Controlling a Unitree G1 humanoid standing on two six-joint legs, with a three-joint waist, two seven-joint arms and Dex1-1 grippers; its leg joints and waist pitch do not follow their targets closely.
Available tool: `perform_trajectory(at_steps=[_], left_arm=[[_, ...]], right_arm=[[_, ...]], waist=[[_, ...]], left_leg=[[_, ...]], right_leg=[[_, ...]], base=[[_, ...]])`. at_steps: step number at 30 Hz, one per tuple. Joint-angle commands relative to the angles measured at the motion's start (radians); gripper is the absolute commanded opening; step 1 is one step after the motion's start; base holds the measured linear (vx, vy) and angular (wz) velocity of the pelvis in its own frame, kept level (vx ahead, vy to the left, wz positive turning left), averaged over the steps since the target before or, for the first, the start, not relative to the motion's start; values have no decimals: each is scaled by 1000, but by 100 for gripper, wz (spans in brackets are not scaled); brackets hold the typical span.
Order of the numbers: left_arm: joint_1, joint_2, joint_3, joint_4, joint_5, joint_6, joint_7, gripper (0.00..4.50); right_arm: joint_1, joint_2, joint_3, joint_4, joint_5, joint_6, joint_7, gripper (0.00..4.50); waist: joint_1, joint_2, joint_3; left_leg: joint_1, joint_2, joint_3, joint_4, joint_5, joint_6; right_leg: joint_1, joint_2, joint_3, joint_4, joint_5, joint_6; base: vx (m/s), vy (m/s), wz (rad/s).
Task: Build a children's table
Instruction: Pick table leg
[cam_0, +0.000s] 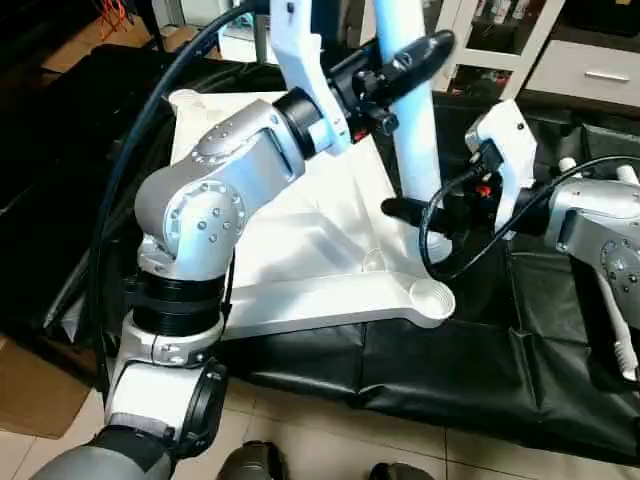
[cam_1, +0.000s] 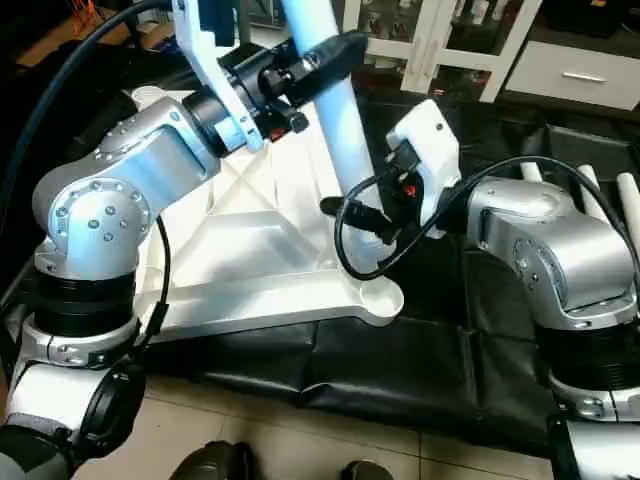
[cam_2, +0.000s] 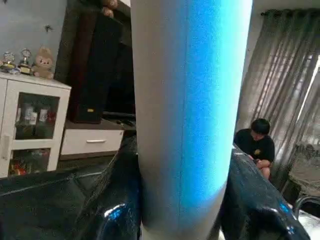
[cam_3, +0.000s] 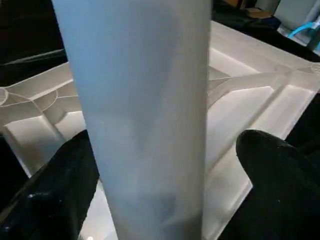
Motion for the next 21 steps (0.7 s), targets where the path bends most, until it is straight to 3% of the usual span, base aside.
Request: perform_trajectory(at_steps=[1,4,21], left_arm=[[-6,5,-13,-28,-4,15,-19,170],[-7,6,-14,-30,-4,18,-23,170],[-6,4,-21,-47,-11,34,-39,170]], right_arm=[[7,-18,15,-14,-4,13,12,450],[14,-22,18,-16,-9,12,14,450],[34,-34,29,-23,-18,8,25,288]], waist=[[-3,-6,-91],[-2,-5,-93],[-2,-2,-96]], left_leg=[[48,64,-33,-62,-75,28],[48,64,-33,-60,-69,30],[49,64,-34,-59,-85,26]], right_leg=[[45,-46,24,-48,46,-281],[45,-45,24,-46,58,-286],[46,-45,23,-46,41,-287]], base=[[0,0,0],[0,0,0],[0,0,0]])
